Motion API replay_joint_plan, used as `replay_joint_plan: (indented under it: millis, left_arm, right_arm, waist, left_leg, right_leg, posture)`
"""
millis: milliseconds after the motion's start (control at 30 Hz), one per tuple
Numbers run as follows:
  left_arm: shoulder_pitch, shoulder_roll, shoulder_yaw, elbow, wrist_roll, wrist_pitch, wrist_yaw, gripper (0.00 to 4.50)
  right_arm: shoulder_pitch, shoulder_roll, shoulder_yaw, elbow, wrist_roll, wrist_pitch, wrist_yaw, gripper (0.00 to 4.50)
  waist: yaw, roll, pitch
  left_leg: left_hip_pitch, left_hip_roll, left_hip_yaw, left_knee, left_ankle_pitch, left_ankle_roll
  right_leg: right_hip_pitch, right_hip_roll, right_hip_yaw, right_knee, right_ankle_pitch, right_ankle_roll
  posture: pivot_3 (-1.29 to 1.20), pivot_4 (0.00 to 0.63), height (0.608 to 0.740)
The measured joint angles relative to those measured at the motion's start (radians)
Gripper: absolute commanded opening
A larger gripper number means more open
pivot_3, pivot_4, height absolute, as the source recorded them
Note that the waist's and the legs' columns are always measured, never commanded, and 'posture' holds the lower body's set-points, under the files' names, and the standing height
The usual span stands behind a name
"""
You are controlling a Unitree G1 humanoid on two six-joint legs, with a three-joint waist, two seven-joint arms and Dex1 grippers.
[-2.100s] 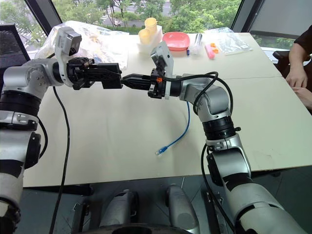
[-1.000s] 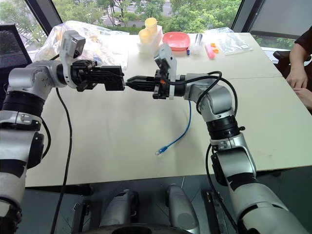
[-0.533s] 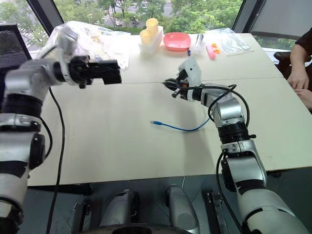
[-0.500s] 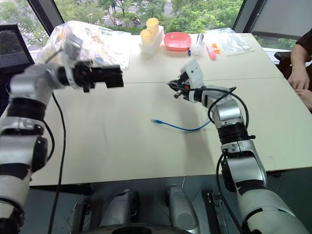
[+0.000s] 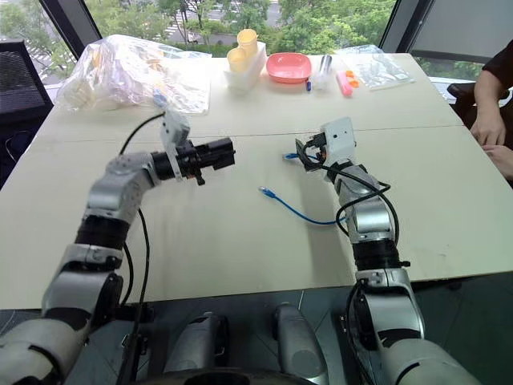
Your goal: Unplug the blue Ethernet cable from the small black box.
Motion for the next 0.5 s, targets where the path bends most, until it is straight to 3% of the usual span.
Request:
replay_joint_plan:
  millis: [267, 300, 500]
  left_arm:
    - [0.174, -0.099, 0.023, -0.113, 0.074, -0.037, 0.283, 0.55]
    - [0.197, -0.110, 0.018, -0.127, 0.074, -0.028, 0.297, 1.60]
    - [0.229, -0.126, 0.013, -0.199, 0.074, 0.012, 0.341, 4.14]
  right_arm:
    - [0.113, -0.001, 0.041, -0.267, 0.067, 0.172, 0.054, 4.46]
    - [0.113, -0.001, 0.043, -0.269, 0.067, 0.179, 0.054, 4.50]
    - [0.113, 0.002, 0.045, -0.269, 0.065, 0.192, 0.048, 4.50]
  waist:
    - [0.014, 0.000, 0.000]
    - [0.017, 0.000, 0.000]
    - [0.023, 0.000, 0.000]
  left_leg:
    - [0.001, 0.000, 0.001, 0.001, 0.000, 0.000]
    - [0.001, -0.001, 0.001, 0.001, 0.000, 0.000]
    - [0.001, -0.001, 0.002, 0.002, 0.000, 0.000]
  right_leg:
    - [0.001, -0.001, 0.000, -0.001, 0.000, 0.001]
    - [0.001, 0.000, 0.000, -0.001, 0.000, 0.001]
    - [0.003, 0.000, 0.000, -0.002, 0.000, 0.001]
  posture:
    - [0.00, 0.150, 0.740]
    - [0.00, 0.150, 0.740]
    - [0.00, 0.150, 0.740]
